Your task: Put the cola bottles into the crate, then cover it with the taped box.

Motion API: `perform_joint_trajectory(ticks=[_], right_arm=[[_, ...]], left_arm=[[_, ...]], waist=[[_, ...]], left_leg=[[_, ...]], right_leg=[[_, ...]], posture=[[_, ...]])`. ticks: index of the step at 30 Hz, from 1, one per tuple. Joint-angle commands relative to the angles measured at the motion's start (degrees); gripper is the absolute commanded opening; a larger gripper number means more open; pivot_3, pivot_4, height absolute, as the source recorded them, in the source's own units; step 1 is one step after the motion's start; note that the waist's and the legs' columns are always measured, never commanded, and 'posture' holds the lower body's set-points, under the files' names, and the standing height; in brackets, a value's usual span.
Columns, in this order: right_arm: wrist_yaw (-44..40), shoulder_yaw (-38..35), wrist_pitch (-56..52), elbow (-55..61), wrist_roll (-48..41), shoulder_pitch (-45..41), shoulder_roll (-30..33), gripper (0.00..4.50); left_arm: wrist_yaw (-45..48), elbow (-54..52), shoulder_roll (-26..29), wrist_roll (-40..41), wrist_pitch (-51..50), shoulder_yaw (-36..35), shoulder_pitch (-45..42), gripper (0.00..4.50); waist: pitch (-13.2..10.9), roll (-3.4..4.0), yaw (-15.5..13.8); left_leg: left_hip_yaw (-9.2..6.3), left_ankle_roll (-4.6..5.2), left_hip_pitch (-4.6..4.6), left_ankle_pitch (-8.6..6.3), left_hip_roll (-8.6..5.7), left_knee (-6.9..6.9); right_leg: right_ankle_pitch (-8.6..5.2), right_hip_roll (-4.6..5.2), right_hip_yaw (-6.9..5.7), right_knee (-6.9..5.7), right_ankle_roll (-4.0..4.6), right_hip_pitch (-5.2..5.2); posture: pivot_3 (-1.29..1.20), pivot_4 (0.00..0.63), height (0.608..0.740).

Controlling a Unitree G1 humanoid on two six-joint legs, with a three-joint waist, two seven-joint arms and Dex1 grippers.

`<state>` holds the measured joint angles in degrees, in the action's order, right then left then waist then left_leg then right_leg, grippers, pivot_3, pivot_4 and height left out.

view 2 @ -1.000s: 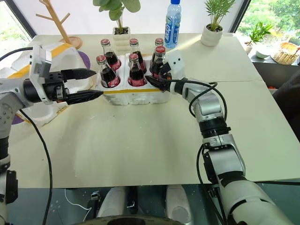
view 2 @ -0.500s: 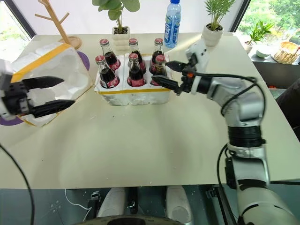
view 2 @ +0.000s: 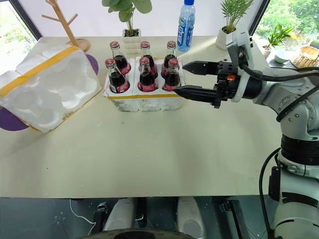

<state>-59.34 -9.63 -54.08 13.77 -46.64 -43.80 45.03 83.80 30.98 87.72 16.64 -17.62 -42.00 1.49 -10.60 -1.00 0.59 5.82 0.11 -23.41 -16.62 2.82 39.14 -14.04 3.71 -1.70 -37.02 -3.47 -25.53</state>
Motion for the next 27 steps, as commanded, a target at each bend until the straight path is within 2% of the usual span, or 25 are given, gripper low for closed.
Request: perform_joint_trajectory(ticks=[1,4,7,10,14,21,24,27], right_arm=[[0.1,-1.0,1.0,1.3,-1.7,-1.2,0.2,4.43],[1.2,-0.8,1.4,2.6,-1.6,-0.2,-0.2,4.43],[2.7,-1.7,0.7,4.2,-2.9,0.6,-0.4,4.43],[4.2,-2.8,0.2,6.3,-4.0,2.1,0.1,4.43],[5.8,-4.6,-0.5,8.9,-6.1,3.9,1.3,4.43],[9.1,-6.5,-1.0,11.6,-8.8,5.3,3.3,4.43],[10.3,-7.0,-0.7,11.8,-9.4,5.5,3.8,4.50],[10.9,-6.9,-0.4,11.7,-9.8,5.8,4.1,4.50]], left_arm=[[1.3,9.6,3.2,-2.0,6.0,13.9,-10.0,4.50],[4.2,14.9,0.2,-9.7,7.5,29.5,-28.0,4.50],[6.0,22.0,-4.0,-18.3,10.0,39.9,-42.8,4.50],[4.7,29.8,-8.4,-25.4,12.8,46.9,-54.1,4.50],[3.0,36.6,-12.4,-30.0,15.3,51.0,-61.0,4.50],[-2.7,42.4,-16.9,-34.6,17.9,54.2,-62.5,4.50],[-1.5,43.2,-17.3,-35.2,17.7,54.3,-62.5,3.60],[-3.1,43.5,-17.8,-35.1,17.8,53.8,-63.1,2.12]], waist=[[0.0,0.00,0.2],[0.0,-0.05,0.1],[0.0,-0.06,-0.1],[0.1,-0.19,-0.2],[0.1,-0.40,0.3],[0.1,-0.42,0.1],[0.1,-0.39,0.1],[0.2,-0.38,0.0]], left_leg=[[0.04,0.01,-0.01,-0.01,0.00,0.00],[0.10,0.03,-0.02,-0.02,-0.08,0.02],[0.07,0.02,0.00,0.00,-0.07,0.04],[0.05,0.01,0.00,0.01,-0.05,0.08],[0.09,0.05,-0.02,-0.01,-0.05,0.09],[0.04,0.07,0.01,-0.03,0.00,0.10],[0.04,0.07,0.07,-0.02,0.00,0.10],[0.03,0.07,0.08,-0.02,0.00,0.11]], right_leg=[[0.00,0.00,0.02,0.00,-0.01,-0.02],[0.11,-0.13,0.02,-0.05,-0.19,-0.02],[0.13,-0.25,0.01,-0.19,-0.21,-0.03],[0.14,-0.30,0.00,-0.23,-0.22,0.00],[0.14,-0.23,0.02,-0.13,-0.23,-0.01],[0.13,-0.18,0.00,-0.20,-0.24,-0.02],[0.13,-0.16,0.01,-0.24,-0.23,0.04],[0.13,-0.14,0.01,-0.24,-0.23,0.06]], posture=[[0.00,0.150,0.740],[0.00,0.150,0.740],[0.00,0.150,0.740],[0.00,0.150,0.740],[0.00,0.150,0.740],[0.00,0.150,0.740],[0.00,0.150,0.740],[0.00,0.150,0.740]])
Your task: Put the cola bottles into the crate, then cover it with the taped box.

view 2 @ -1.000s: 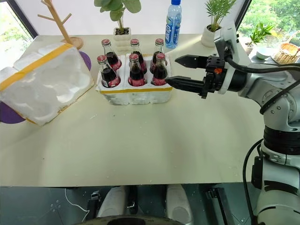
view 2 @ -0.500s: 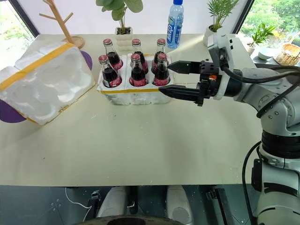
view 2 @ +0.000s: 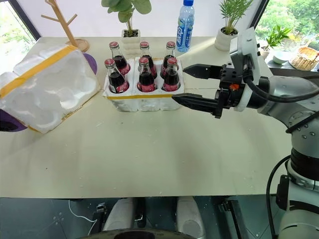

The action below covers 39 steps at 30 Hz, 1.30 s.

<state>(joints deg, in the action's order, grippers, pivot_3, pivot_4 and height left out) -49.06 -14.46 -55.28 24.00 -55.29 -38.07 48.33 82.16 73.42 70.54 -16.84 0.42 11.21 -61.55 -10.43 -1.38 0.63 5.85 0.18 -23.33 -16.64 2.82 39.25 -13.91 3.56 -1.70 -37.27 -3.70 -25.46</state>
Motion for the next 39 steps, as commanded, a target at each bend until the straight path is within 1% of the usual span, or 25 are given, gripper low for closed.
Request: perform_joint_trajectory(ticks=[1,2,3,10,14,17,20,23,26,29,33,36,39], right_arm=[[0.6,-1.8,1.1,1.5,-0.9,0.2,1.0,4.50],[0.5,-1.6,1.4,1.4,-0.7,0.4,1.1,4.50],[0.4,-1.4,1.1,1.2,-0.9,0.5,1.3,4.50],[-1.0,-1.0,0.7,-1.1,-0.6,0.1,3.1,4.50],[-1.1,-1.3,1.9,-1.9,1.4,0.7,4.7,4.50],[-1.3,-2.0,1.8,-2.0,1.0,1.3,5.5,4.50],[-0.7,-1.9,2.5,-2.1,1.9,1.8,5.7,4.50],[-0.9,-2.0,2.1,-2.1,1.6,2.0,5.9,4.50],[-1.5,-2.0,1.8,-2.5,1.8,2.2,6.4,4.50],[-1.3,-2.2,2.0,-3.4,2.4,2.6,6.7,4.50],[-0.2,-2.4,2.0,-2.9,2.1,3.4,6.1,4.50],[1.7,-3.0,1.5,-1.2,0.7,4.6,4.9,4.50],[2.9,-4.0,1.4,-0.3,-0.2,5.7,4.6,4.50]], left_arm=[[-2.0,1.0,-0.7,-1.6,0.0,0.5,-0.3,1.55],[-2.4,1.0,-0.8,-1.7,0.0,0.4,-0.6,1.00],[-2.3,1.0,-0.8,-1.5,-0.1,0.2,-1.0,0.53],[-0.4,-0.4,1.0,-0.4,0.9,-1.4,-3.6,0.53],[-9.8,-2.6,1.5,2.0,3.5,-5.4,-5.8,0.53],[-17.9,-5.6,0.5,4.0,7.3,-8.6,-7.5,0.53],[-24.9,-10.1,-1.5,5.3,8.0,-10.8,-8.1,0.53],[-34.7,-19.7,-4.3,3.8,13.5,-11.2,-6.5,0.53],[-39.5,-28.4,-6.8,2.6,15.6,-10.6,-4.8,0.53],[-41.8,-41.6,-12.0,1.9,10.6,-9.7,-2.6,0.53],[-44.7,-55.7,-16.8,-0.6,3.4,-9.4,1.7,0.53],[-49.1,-64.7,-18.8,-7.5,3.5,-6.7,6.6,0.53],[-53.2,-67.3,-17.8,-14.5,4.4,-4.6,10.7,0.53]], waist=[[0.0,0.00,0.0],[0.0,0.00,0.0],[0.0,0.02,-0.1],[0.0,-0.03,-0.1],[0.0,-0.21,0.0],[-0.1,-0.40,0.0],[0.0,-0.43,0.0],[0.0,-0.44,-0.2],[0.0,-0.44,-0.2],[0.0,-0.44,-0.2],[0.0,-0.44,0.1],[0.0,-0.43,0.3],[0.0,-0.41,0.2]], left_leg=[[0.00,0.00,0.00,0.00,0.00,0.00],[0.00,0.00,0.00,0.00,0.00,0.00],[-0.01,0.00,0.00,0.00,-0.01,0.00],[-0.02,0.00,-0.05,0.00,-0.02,0.04],[-0.05,0.01,-0.10,0.00,0.00,0.04],[-0.06,0.01,-0.13,0.00,0.03,0.04],[-0.04,0.01,-0.13,0.00,0.03,0.04],[-0.05,0.00,-0.13,0.00,0.01,0.05],[-0.05,0.00,-0.14,0.01,0.01,0.09],[-0.01,0.00,-0.14,0.00,-0.03,0.09],[-0.03,0.00,-0.13,0.01,-0.07,0.13],[-0.01,-0.01,-0.08,0.01,-0.05,0.13],[-0.02,-0.03,-0.05,0.03,-0.01,0.12]], right_leg=[[0.00,0.00,0.00,0.00,0.00,0.00],[0.00,0.00,0.00,0.00,0.00,0.00],[0.00,0.00,0.00,-0.01,0.00,0.01],[0.00,0.00,-0.02,-0.01,0.00,-0.01],[0.00,-0.02,-0.03,0.02,0.00,-0.04],[0.01,0.01,-0.03,0.03,-0.01,-0.06],[0.02,0.07,-0.02,0.04,-0.04,-0.05],[0.05,0.09,-0.02,0.04,-0.09,-0.03],[0.07,0.09,-0.02,0.04,-0.12,-0.01],[0.08,0.09,0.01,0.05,-0.15,0.00],[0.08,0.03,0.03,0.04,-0.15,0.02],[0.08,-0.07,0.11,0.02,-0.14,0.01],[0.08,-0.15,0.15,0.01,-0.14,0.01]], posture=[[0.00,0.150,0.740],[0.00,0.150,0.740],[0.00,0.150,0.740],[0.00,0.150,0.740],[0.00,0.150,0.740],[0.00,0.150,0.740],[0.00,0.150,0.740],[0.00,0.150,0.740],[0.00,0.150,0.740],[0.00,0.150,0.740],[0.00,0.150,0.740],[0.00,0.150,0.740],[0.00,0.150,0.740]])
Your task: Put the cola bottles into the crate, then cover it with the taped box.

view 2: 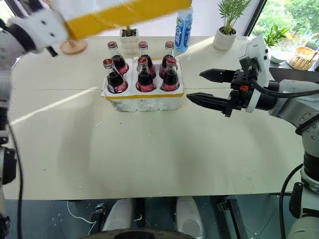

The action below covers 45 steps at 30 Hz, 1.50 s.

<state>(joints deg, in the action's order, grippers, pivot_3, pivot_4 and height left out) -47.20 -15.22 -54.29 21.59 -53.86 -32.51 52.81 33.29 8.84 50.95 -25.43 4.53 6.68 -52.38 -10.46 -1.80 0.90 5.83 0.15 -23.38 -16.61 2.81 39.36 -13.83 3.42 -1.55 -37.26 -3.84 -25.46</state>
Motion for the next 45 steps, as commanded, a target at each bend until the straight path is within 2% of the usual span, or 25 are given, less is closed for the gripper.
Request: perform_joint_trajectory(ticks=[1,7,13,20,24,28,29,33,38,40,43,45], right_arm=[[1.3,-3.5,0.5,2.2,-1.9,0.5,0.1,4.50],[3.2,-4.3,0.5,2.1,-3.1,1.0,-0.4,4.50],[3.4,-3.7,0.9,2.1,-3.7,1.1,-0.4,4.50],[2.8,-3.0,1.4,1.6,-3.4,1.2,-0.7,4.50],[2.4,-3.0,1.7,1.8,-3.0,1.6,-0.7,4.50],[2.6,-3.2,1.9,1.8,-2.9,2.1,-0.8,4.50],[2.5,-3.3,2.0,1.8,-2.9,2.3,-0.8,4.50],[2.7,-3.3,2.4,1.9,-3.0,2.9,-1.1,4.50],[2.5,-3.3,2.9,1.6,-2.7,3.7,-1.2,4.50],[2.1,-3.6,3.1,1.2,-2.6,4.4,-0.9,4.50],[0.9,-4.0,3.6,-0.8,-1.9,5.4,-0.4,4.50],[0.0,-3.6,4.2,-3.0,-0.9,5.2,-0.2,4.50]], left_arm=[[-6.2,-2.9,2.6,-8.8,1.4,0.9,2.6,0.53],[-11.9,-3.2,4.0,-16.8,3.2,2.3,7.6,0.53],[-14.1,-0.9,2.5,-15.1,4.1,1.1,9.6,0.53],[-18.8,1.9,3.0,-16.0,10.2,2.4,10.6,0.53],[-19.4,2.3,2.9,-15.6,12.2,2.2,10.9,2.15],[-19.7,1.4,3.4,-15.4,13.6,1.5,12.2,4.19],[-19.8,1.0,3.5,-15.3,13.9,1.3,12.5,4.43],[-18.8,-1.2,4.9,-13.5,15.0,-0.4,16.2,4.43],[-15.6,-5.6,7.9,-5.2,17.4,-6.5,24.7,4.43],[-13.1,-6.9,9.5,0.5,19.2,-10.2,29.5,4.43],[-3.6,-9.9,8.6,17.8,15.5,-16.4,37.5,4.43],[3.9,-12.4,6.7,31.8,3.1,-20.1,40.7,4.43]], waist=[[0.0,0.00,-0.1],[0.0,0.03,-0.4],[0.0,0.03,-0.5],[0.0,0.03,-0.3],[0.0,0.03,-0.4],[0.0,0.03,-0.4],[0.0,0.03,-0.4],[0.0,0.03,-0.3],[0.0,0.04,-0.2],[0.0,0.04,-0.1],[0.0,0.05,-0.2],[0.0,0.05,-0.4]], left_leg=[[0.00,-0.01,0.00,0.00,0.01,0.00],[0.03,0.00,0.05,0.00,-0.02,0.01],[0.00,0.00,0.00,0.00,-0.02,0.01],[0.01,0.00,0.02,0.00,-0.01,0.01],[0.01,0.00,0.01,0.00,0.01,0.01],[0.01,0.00,0.01,0.00,0.00,0.01],[0.01,0.00,0.01,0.00,0.00,0.01],[0.00,0.00,0.01,0.00,0.02,0.01],[0.02,0.00,0.02,0.00,0.11,0.00],[0.02,0.00,0.03,0.00,0.13,-0.02],[0.00,0.00,0.04,0.00,0.14,-0.02],[-0.05,0.00,0.06,0.00,0.13,-0.02]], right_leg=[[0.00,0.00,0.00,-0.01,0.00,0.00],[0.01,0.11,0.00,0.00,0.00,0.07],[0.01,0.12,-0.02,0.01,0.00,0.05],[0.01,0.12,-0.02,0.01,0.00,0.05],[0.01,0.13,-0.03,0.01,0.00,0.05],[0.01,0.16,-0.03,0.01,0.00,0.05],[0.01,0.16,-0.03,0.01,0.00,0.05],[0.01,0.15,-0.04,0.01,0.00,0.05],[0.01,0.16,-0.02,0.00,0.00,0.04],[0.01,0.17,-0.02,0.00,0.00,0.03],[0.01,0.22,-0.01,0.00,0.00,0.04],[0.01,0.28,0.00,-0.01,0.00,0.06]], posture=[[0.00,0.150,0.740],[0.00,0.150,0.740],[0.00,0.150,0.740],[0.00,0.150,0.740],[0.00,0.150,0.740],[0.00,0.150,0.740],[0.00,0.150,0.740],[0.00,0.150,0.740],[0.00,0.150,0.740],[0.00,0.150,0.740],[0.00,0.150,0.740],[0.00,0.150,0.740]])
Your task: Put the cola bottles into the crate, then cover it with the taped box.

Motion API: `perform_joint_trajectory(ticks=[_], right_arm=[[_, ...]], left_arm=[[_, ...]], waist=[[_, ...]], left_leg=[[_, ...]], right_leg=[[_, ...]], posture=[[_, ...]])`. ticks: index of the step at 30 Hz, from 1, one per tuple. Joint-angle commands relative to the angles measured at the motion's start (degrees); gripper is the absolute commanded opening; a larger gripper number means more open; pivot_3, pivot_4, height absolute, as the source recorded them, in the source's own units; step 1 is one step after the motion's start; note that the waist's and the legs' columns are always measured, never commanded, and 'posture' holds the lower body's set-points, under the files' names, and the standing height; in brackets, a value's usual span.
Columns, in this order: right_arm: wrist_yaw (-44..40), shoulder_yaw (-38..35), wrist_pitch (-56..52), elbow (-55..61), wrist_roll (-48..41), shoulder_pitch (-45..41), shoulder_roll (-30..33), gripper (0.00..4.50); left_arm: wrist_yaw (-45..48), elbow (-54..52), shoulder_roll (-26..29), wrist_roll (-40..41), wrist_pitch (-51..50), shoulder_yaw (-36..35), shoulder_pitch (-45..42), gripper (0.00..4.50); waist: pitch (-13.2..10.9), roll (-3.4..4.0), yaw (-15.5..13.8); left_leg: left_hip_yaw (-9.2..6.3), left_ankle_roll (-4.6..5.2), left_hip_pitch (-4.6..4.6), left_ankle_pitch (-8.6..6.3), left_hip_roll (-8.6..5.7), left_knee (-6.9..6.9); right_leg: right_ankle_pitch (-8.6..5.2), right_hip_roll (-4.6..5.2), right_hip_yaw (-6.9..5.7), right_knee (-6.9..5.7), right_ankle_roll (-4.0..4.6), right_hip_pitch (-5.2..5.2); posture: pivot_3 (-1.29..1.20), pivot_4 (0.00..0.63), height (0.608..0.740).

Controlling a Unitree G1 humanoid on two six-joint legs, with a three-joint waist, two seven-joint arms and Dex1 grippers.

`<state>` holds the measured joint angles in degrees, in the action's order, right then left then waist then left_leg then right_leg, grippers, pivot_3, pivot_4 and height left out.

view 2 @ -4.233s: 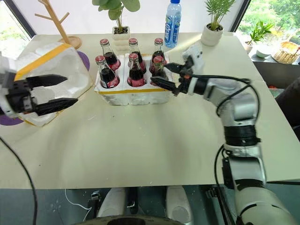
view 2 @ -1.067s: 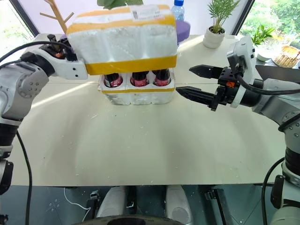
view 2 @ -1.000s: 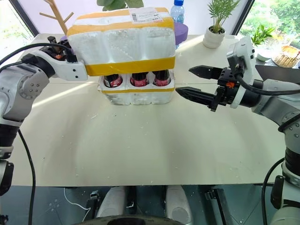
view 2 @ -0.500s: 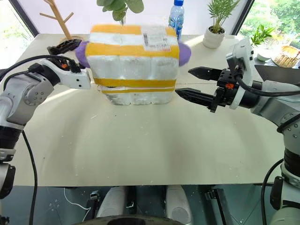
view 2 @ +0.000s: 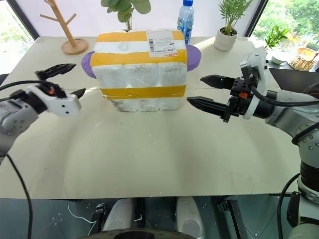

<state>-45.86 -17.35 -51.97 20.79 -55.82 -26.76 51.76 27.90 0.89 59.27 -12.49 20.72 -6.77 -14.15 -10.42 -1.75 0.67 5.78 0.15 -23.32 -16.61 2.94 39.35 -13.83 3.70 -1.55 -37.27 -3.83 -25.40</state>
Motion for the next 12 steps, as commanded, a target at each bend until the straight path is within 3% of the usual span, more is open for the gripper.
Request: perform_joint_trajectory(ticks=[1,3,5,9,12], right_arm=[[-2.0,-1.0,2.4,-3.4,2.1,-1.0,1.1,4.50],[-3.8,0.4,3.6,-6.4,4.4,-2.1,1.7,4.50],[-6.1,2.0,4.2,-9.4,5.9,-3.9,2.2,4.50],[-10.9,5.8,5.5,-13.9,8.9,-7.4,2.5,4.50],[-12.7,7.3,6.2,-15.8,10.7,-9.0,2.0,4.50]], left_arm=[[13.1,-6.3,-1.9,27.4,-22.2,-8.7,3.3,4.43],[19.3,-8.7,-1.1,46.8,-41.3,-14.2,2.3,4.43],[25.3,-5.7,2.1,57.6,-52.9,-18.2,-1.9,4.43],[36.5,-0.6,9.0,62.1,-61.8,-18.2,-6.1,4.43],[39.0,1.0,10.4,61.3,-62.6,-17.1,-8.4,4.43]], waist=[[0.0,0.00,-0.2],[0.0,0.00,-0.1],[0.0,-0.01,0.0],[0.0,0.06,0.2],[0.1,0.23,0.2]], left_leg=[[0.03,-0.01,-0.01,0.00,-0.02,0.00],[0.01,-0.01,-0.01,0.01,-0.02,0.08],[-0.04,-0.01,-0.01,0.01,-0.01,0.14],[-0.02,0.01,-0.04,-0.01,-0.11,0.27],[0.04,0.03,0.01,-0.02,-0.13,0.18]], right_leg=[[0.00,0.01,-0.02,0.02,0.00,0.01],[0.00,-0.01,-0.07,0.01,-0.01,0.07],[0.00,-0.04,-0.07,0.01,-0.01,0.08],[0.00,-0.18,-0.12,-0.04,-0.01,0.09],[-0.01,-0.17,-0.09,0.00,-0.01,0.08]], posture=[[0.00,0.150,0.740],[0.00,0.150,0.740],[0.00,0.150,0.740],[0.00,0.150,0.740],[0.00,0.150,0.740]])
